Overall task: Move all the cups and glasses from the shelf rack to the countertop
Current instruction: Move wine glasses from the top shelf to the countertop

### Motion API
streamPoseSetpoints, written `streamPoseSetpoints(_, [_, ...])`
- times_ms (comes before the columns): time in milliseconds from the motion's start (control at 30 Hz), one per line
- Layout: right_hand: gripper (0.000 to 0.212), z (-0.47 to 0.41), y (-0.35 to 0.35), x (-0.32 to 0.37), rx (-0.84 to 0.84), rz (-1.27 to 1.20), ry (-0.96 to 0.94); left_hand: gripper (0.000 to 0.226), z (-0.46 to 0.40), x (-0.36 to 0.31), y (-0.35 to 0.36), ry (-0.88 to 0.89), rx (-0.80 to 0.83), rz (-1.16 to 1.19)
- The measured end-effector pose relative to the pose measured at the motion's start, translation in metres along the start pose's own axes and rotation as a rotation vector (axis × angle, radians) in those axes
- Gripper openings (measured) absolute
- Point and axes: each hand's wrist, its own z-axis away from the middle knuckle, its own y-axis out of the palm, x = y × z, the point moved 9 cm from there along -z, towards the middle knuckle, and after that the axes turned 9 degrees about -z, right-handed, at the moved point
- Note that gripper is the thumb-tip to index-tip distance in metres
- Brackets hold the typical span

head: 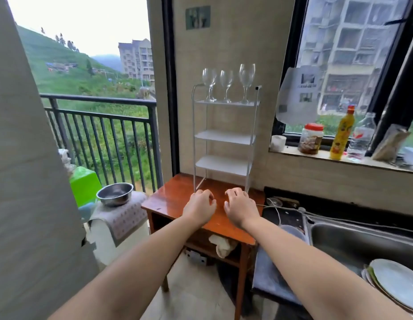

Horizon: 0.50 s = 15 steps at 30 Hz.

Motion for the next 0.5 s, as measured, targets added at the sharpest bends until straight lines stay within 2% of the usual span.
streamPoseSetpoints(300, [0.039,-0.157,-0.027,0.028,-0.169,-0.054,0.099,0.031,-0.182,0.027,-0.051,0.151,-0.004,-0.005])
streamPoseSetpoints(500, [0.036,-0.232,-0.082,0.022,-0.267,-0.13,0.147,0.027,-0.279,-0.008,-0.089,0.249,-0.052,0.146])
